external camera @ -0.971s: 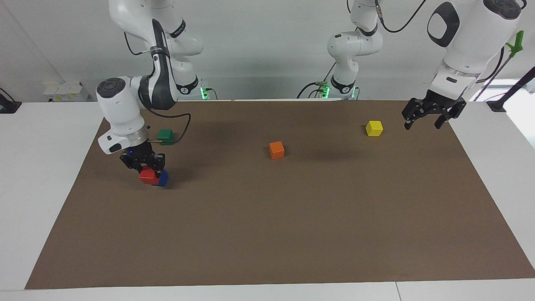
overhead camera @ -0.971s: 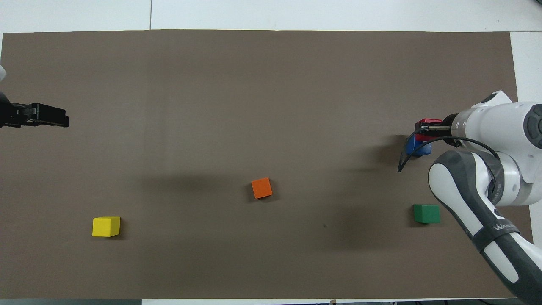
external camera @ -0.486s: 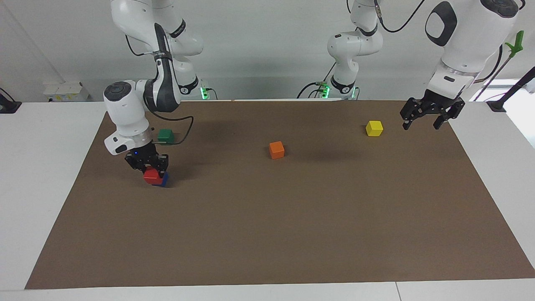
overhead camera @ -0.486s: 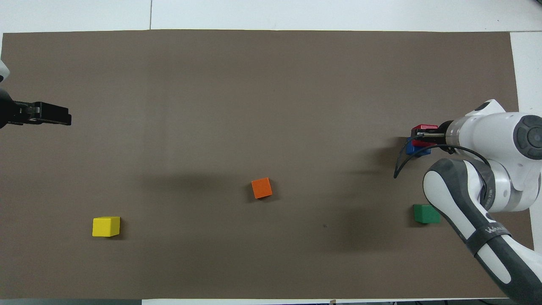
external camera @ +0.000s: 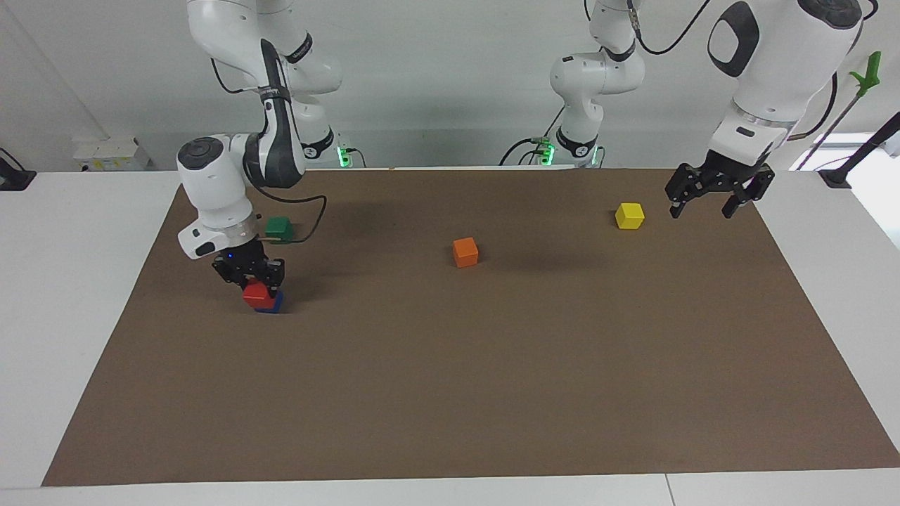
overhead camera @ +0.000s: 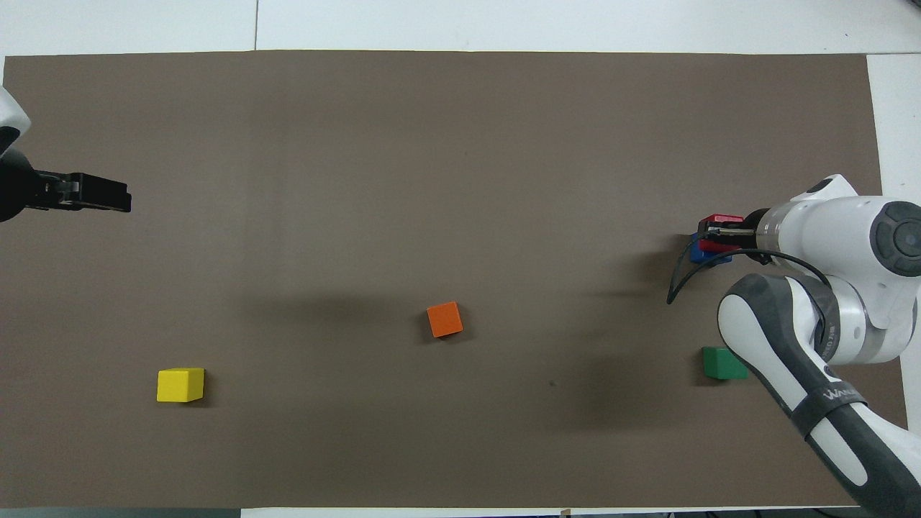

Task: Transfer red block to right arm and stack on blue block
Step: 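Open the right gripper and withdraw it from the stack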

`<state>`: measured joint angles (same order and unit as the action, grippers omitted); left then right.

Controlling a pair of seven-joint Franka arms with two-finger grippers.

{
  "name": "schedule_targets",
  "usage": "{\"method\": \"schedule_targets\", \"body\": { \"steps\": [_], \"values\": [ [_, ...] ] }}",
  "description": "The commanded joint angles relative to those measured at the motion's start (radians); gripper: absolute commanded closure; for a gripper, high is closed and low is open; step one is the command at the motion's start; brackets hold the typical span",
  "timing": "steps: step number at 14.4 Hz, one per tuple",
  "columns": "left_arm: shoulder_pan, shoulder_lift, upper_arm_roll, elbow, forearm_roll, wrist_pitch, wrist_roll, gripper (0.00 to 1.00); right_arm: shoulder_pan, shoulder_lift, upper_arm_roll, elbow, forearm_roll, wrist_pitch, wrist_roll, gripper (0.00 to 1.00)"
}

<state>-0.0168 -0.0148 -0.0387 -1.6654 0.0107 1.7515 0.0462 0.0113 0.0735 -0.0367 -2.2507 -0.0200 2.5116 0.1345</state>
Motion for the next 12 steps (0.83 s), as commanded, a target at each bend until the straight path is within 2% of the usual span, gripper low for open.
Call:
{"method": "schedule_targets", "body": {
  "steps": [1, 2, 5, 8, 10, 12],
  "values": [
    [-0.014, 0.012, 0.023, 0.054, 0.015, -0.044, 0.009, 0.0, 0.004, -0.024, 0.001, -0.033, -0.024, 0.013, 0.042, 0.08],
    [-0.012, 0.015, 0.023, 0.078, 0.014, -0.064, 0.009, 0.0, 0.004, -0.024, 0.001, -0.033, -0.024, 0.013, 0.042, 0.0],
    [-0.012, 0.019, 0.01, 0.082, 0.014, -0.078, 0.009, 0.0, 0.003, -0.024, 0.0, -0.033, -0.023, 0.013, 0.037, 0.0],
    [0.017, 0.021, -0.009, 0.085, -0.037, -0.092, 0.008, 0.0, -0.002, -0.021, 0.0, -0.004, -0.023, -0.008, 0.028, 0.0],
    [0.017, 0.021, -0.009, 0.085, -0.038, -0.102, 0.009, 0.0, -0.01, -0.023, 0.0, 0.067, -0.023, -0.11, 0.01, 0.0],
    [0.017, 0.021, -0.009, 0.085, -0.04, -0.102, 0.009, 0.0, -0.016, -0.026, -0.005, 0.207, -0.023, -0.294, -0.067, 0.0]
  ]
}}
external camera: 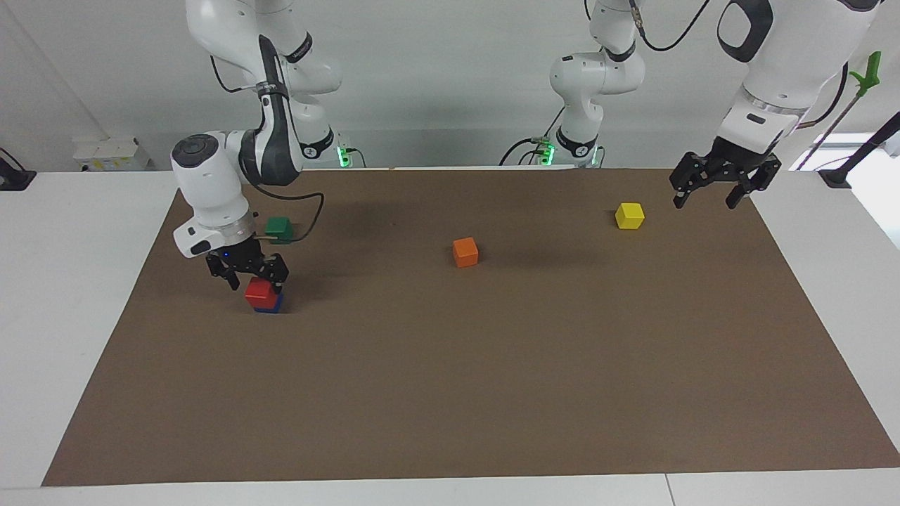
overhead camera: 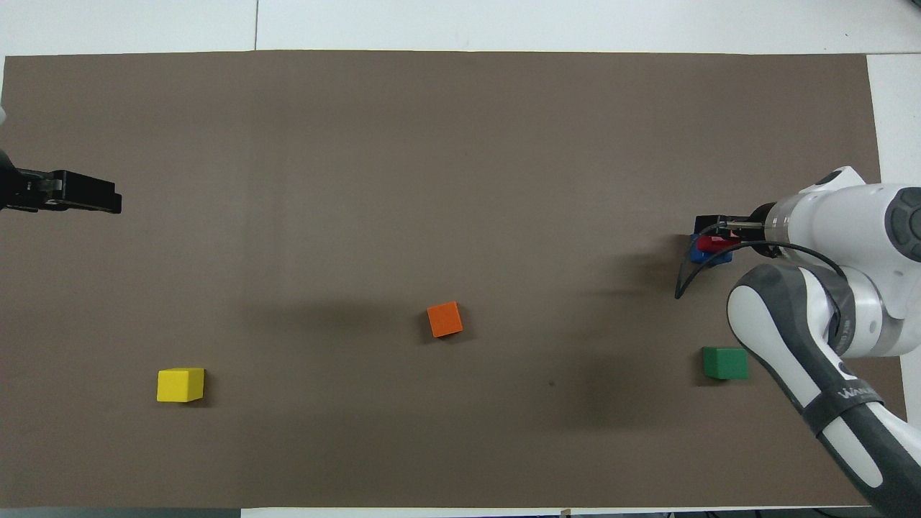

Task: Transfer red block to right arm and stack on blue block
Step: 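Open the right gripper and withdraw it from the stack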

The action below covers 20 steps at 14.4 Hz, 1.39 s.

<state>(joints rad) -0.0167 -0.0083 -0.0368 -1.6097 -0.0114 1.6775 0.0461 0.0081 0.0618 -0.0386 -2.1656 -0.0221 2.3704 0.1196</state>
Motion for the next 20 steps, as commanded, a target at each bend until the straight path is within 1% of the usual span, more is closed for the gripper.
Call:
{"method": "schedule_targets", "body": {
  "steps": [1, 3, 5, 6, 9, 12, 14, 16, 18, 20],
  "values": [
    [0.017, 0.014, -0.011, 0.03, -0.018, -0.027, 0.011, 0.0, -0.019, -0.016, -0.006, 0.182, -0.021, -0.221, -0.083, 0.0],
    [0.017, 0.011, -0.011, 0.03, -0.018, -0.033, 0.011, 0.0, -0.04, -0.043, -0.006, 0.246, -0.018, -0.289, -0.121, 0.0],
    [0.017, 0.008, -0.011, 0.027, -0.018, -0.067, 0.011, 0.0, -0.042, -0.071, -0.009, 0.276, -0.006, -0.31, -0.168, 0.0],
    [0.017, 0.007, -0.012, 0.027, -0.018, -0.08, 0.011, 0.0, -0.04, -0.083, -0.009, 0.294, -0.004, -0.359, -0.179, 0.0],
    [0.018, 0.002, -0.012, 0.021, -0.018, -0.105, 0.011, 0.0, -0.033, -0.089, -0.001, 0.416, 0.001, -0.59, -0.179, 0.0],
    [0.017, 0.001, -0.012, 0.019, -0.018, -0.108, 0.011, 0.0, -0.031, -0.091, 0.0, 0.515, 0.03, -0.777, -0.181, 0.0],
    [0.017, 0.001, -0.012, 0.014, -0.018, -0.101, 0.009, 0.0, -0.03, -0.091, 0.0, 0.571, 0.028, -0.877, -0.181, 0.0],
    [0.011, -0.004, -0.011, 0.001, -0.018, -0.101, 0.006, 0.0, -0.036, -0.099, 0.0, 0.596, 0.028, -0.939, -0.183, 0.0],
    [0.0, -0.006, -0.011, -0.004, -0.018, -0.101, 0.006, 0.0, -0.039, -0.108, 0.0, 0.599, 0.028, -0.982, -0.181, 0.0],
    [0.001, -0.006, -0.011, -0.006, -0.018, -0.097, 0.006, 0.0, -0.04, -0.114, 0.0, 0.596, 0.024, -0.997, -0.181, 0.0]
  ]
}}
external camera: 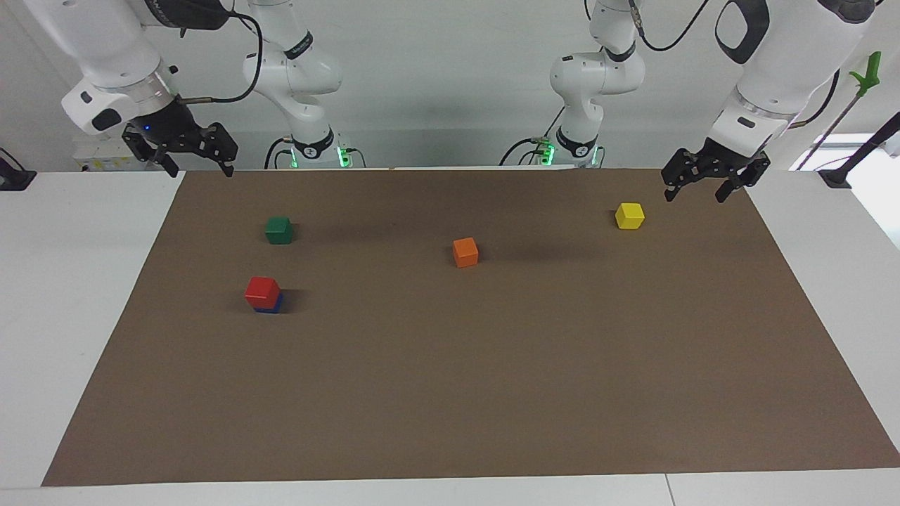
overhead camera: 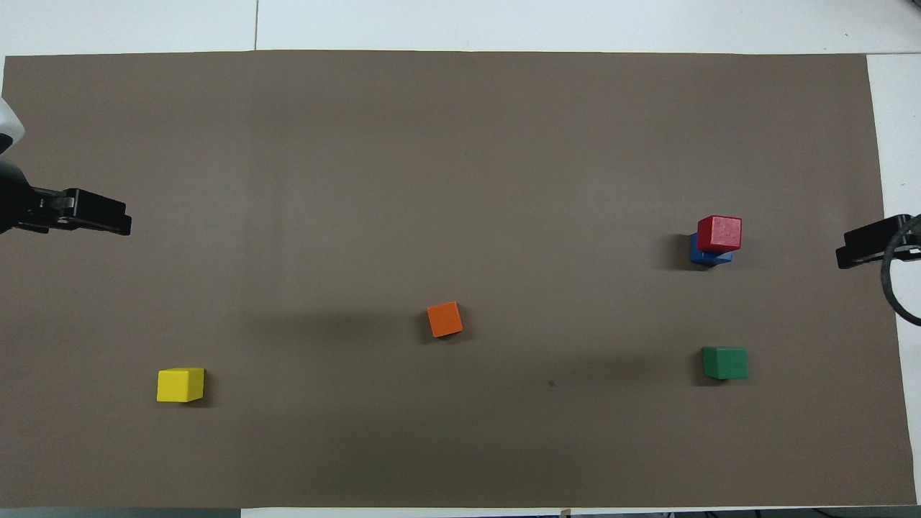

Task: Transfer red block to right arm and stack on blue block
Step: 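Open the right gripper and withdraw it from the stack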

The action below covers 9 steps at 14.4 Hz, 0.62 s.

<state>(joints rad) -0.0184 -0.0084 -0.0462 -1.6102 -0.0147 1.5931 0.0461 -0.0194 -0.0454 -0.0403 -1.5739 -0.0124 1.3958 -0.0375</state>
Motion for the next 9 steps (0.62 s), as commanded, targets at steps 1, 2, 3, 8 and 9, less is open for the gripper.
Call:
{"method": "schedule_targets", "body": {
  "steps": [1, 2, 3, 8, 9],
  "values": [
    [0.011, -0.005, 0.0, -0.005, -0.014, -0.013, 0.008, 0.0, -0.016, -0.007, 0.003, 0.003, 0.012, -0.023, -0.028, 0.0],
    [0.015, -0.005, 0.003, -0.005, -0.014, -0.021, 0.008, 0.0, -0.013, -0.007, 0.003, 0.005, 0.005, -0.014, -0.053, 0.0],
    [0.017, -0.005, 0.005, -0.007, -0.014, -0.019, 0.008, 0.0, -0.011, -0.005, 0.002, 0.003, 0.002, -0.002, -0.064, 0.0],
    [0.015, -0.005, 0.003, -0.005, -0.014, -0.016, 0.008, 0.0, 0.05, 0.025, -0.067, 0.008, 0.002, 0.124, -0.065, 0.0],
    [0.015, -0.005, 0.005, -0.007, -0.014, -0.016, 0.008, 0.0, 0.064, 0.03, -0.085, 0.008, 0.003, 0.129, -0.067, 0.0]
  ]
}}
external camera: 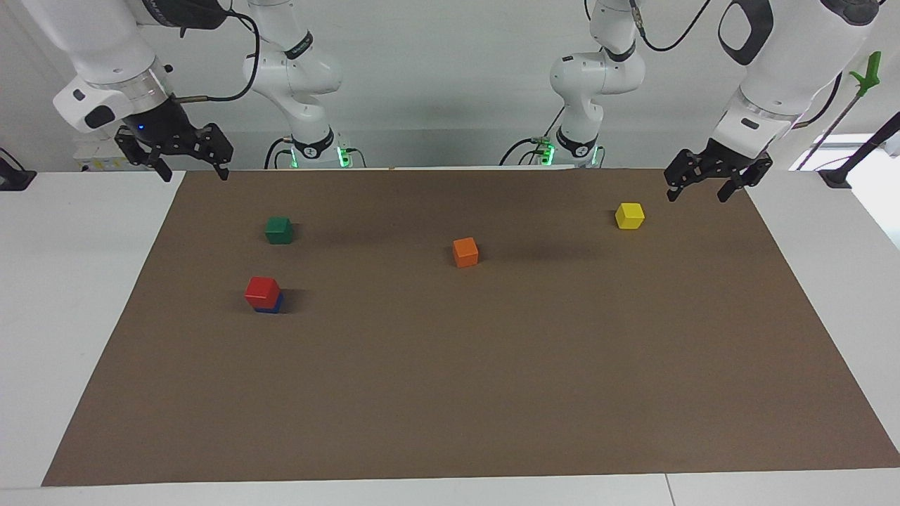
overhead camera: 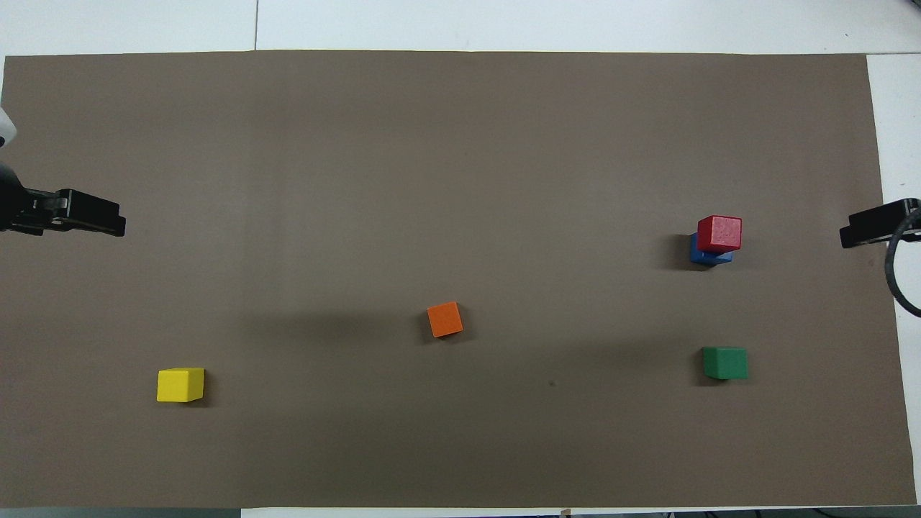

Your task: Transfer red block to right arm and stack on blue block

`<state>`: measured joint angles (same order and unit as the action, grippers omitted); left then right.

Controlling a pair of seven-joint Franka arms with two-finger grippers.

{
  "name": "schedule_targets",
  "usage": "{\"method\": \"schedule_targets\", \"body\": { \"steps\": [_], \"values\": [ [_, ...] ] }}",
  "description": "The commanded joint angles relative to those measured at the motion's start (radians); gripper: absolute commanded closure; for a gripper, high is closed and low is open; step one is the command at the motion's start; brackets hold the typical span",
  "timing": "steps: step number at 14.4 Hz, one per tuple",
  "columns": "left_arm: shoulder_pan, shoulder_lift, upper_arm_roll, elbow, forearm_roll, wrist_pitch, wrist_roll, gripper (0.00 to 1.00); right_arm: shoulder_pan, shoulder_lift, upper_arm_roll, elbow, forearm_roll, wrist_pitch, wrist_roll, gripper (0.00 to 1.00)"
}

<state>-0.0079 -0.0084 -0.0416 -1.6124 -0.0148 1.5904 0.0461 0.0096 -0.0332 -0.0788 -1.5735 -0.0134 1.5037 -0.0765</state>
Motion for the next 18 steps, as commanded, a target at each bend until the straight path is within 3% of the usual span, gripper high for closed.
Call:
{"method": "schedule_targets", "body": {
  "steps": [1, 18],
  "values": [
    [0.006, -0.005, 0.0, -0.004, -0.014, -0.013, 0.008, 0.0, 0.035, 0.024, -0.047, 0.007, 0.003, 0.021, -0.028, 0.0],
    [0.005, -0.005, 0.0, -0.003, -0.014, -0.013, 0.008, 0.0, 0.021, 0.015, -0.039, 0.007, -0.01, 0.007, -0.025, 0.0]
  ]
}}
